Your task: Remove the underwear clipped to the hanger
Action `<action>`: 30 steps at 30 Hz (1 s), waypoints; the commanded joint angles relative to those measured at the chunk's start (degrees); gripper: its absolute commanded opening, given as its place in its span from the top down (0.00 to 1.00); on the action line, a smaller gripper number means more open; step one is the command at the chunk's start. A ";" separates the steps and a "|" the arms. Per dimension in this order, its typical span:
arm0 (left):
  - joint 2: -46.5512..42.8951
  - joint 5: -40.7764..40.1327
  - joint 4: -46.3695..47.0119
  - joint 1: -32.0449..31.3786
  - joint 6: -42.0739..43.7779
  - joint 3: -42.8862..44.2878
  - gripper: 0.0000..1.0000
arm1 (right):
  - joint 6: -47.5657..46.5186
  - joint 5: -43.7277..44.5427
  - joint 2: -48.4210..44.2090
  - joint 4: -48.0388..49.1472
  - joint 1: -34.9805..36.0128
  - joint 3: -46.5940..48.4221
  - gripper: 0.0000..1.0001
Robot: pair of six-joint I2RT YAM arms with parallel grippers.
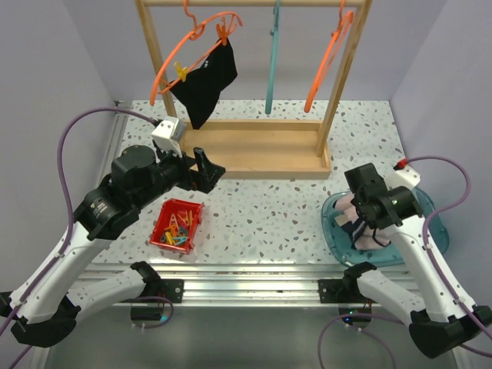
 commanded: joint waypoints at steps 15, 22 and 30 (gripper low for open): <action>13.57 -35.19 -10.69 0.34 6.72 22.70 0.00 | -23.21 -47.46 -1.77 15.40 -2.69 3.14 0.01; 19.64 -38.89 -6.91 3.15 14.72 33.35 0.00 | -25.24 -72.52 -5.99 20.68 -2.34 -5.12 0.01; 24.21 -30.22 -2.42 17.38 16.05 40.29 0.00 | -31.38 -82.51 -3.01 20.07 2.39 -5.75 0.01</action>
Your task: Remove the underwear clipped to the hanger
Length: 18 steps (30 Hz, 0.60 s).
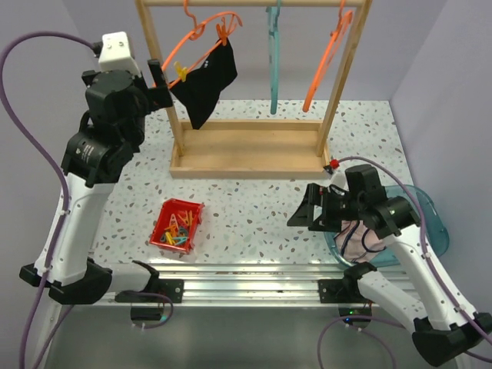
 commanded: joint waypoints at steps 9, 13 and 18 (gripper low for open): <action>7.13 34.97 8.87 15.90 0.34 6.90 0.00 | -7.91 -4.64 3.35 -0.14 6.08 3.76 0.01; 7.13 41.39 9.41 17.66 1.22 3.48 0.03 | -8.00 -5.60 2.03 0.56 6.08 0.43 0.02; 6.43 47.02 10.11 19.60 -0.45 -0.83 0.13 | -8.96 -5.17 1.76 0.48 5.99 -0.90 0.02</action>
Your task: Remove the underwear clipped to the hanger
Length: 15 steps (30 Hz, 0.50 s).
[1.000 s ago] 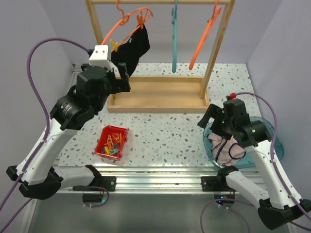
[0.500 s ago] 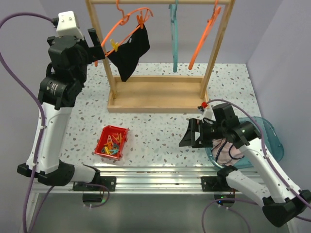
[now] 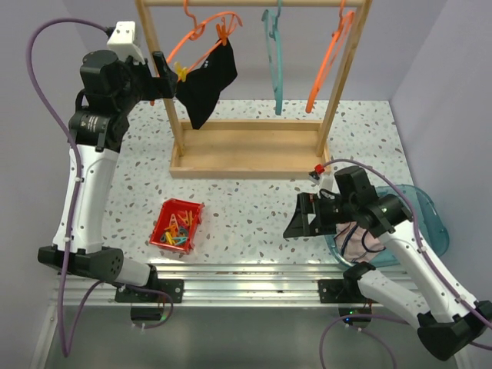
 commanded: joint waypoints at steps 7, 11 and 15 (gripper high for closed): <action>-5.33 13.85 3.64 1.26 -0.51 -8.09 0.28 | -3.05 -1.88 1.86 1.51 0.29 -0.31 0.01; -4.72 13.17 2.50 1.26 0.28 -9.51 0.33 | -3.31 -2.15 3.44 1.78 0.29 0.39 0.02; -3.84 9.56 2.33 1.26 0.63 -8.64 0.34 | -3.49 -1.80 4.32 1.69 0.29 1.71 0.02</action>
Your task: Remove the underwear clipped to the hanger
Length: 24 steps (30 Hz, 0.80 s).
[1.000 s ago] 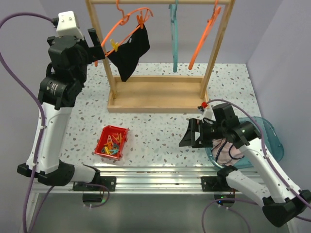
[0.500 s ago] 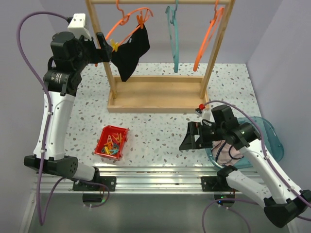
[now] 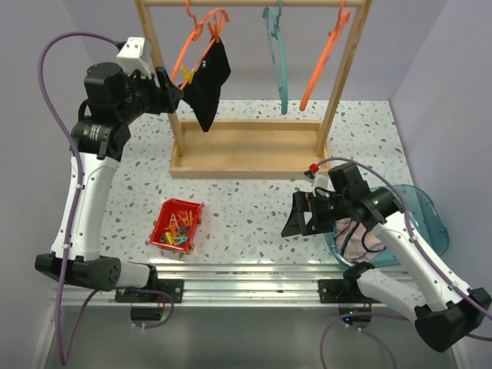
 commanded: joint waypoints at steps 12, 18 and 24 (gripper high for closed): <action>8.55 -3.71 0.97 0.23 -0.25 8.52 0.57 | -0.91 -0.46 1.68 1.45 0.20 3.09 0.05; 8.82 -3.44 0.97 0.14 -0.77 8.44 1.00 | 0.06 -0.11 1.68 2.32 0.29 2.92 0.07; 8.47 0.34 2.38 -0.73 -2.00 9.92 1.00 | 0.24 0.16 3.00 2.77 0.20 3.36 0.08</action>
